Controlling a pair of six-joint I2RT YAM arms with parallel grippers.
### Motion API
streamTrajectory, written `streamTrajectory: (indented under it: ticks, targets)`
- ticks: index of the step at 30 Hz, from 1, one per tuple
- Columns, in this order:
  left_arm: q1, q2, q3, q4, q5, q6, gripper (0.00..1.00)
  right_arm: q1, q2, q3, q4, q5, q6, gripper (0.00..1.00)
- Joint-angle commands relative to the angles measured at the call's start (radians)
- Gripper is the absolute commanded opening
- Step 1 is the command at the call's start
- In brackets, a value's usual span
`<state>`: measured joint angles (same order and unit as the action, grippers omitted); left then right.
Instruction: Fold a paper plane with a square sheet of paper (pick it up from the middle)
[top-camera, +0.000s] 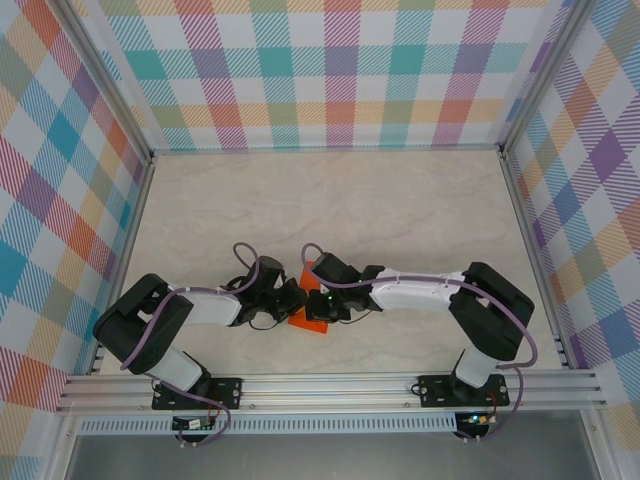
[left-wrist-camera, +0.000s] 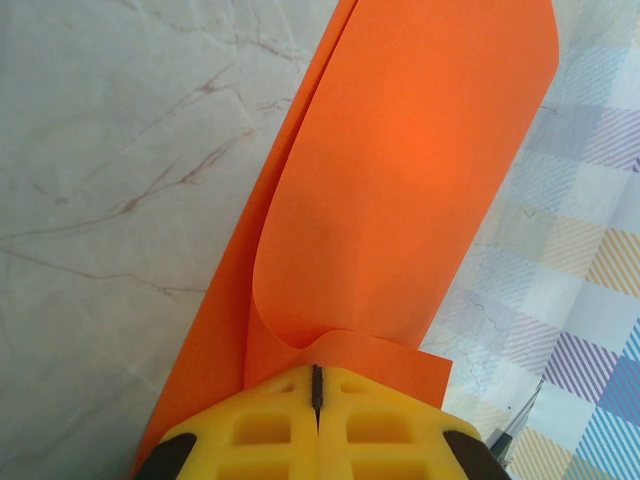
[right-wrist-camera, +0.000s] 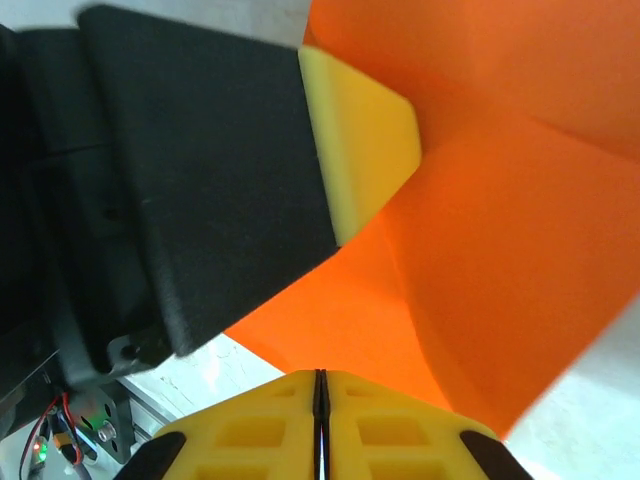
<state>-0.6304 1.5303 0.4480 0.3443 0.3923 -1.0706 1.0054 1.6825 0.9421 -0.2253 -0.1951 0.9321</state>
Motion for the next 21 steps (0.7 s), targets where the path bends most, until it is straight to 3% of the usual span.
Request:
streamTrajectory:
  ticks: [1,21]
  targets:
    - [-0.006,0.002,0.003,-0.051,-0.022,0.026,0.00,0.000,0.041,0.036,0.027,-0.036,0.031,0.10]
    - [-0.006,0.013,0.007,-0.045,-0.012,0.032,0.00,-0.007,0.044,-0.073,0.040,-0.025,0.061,0.13]
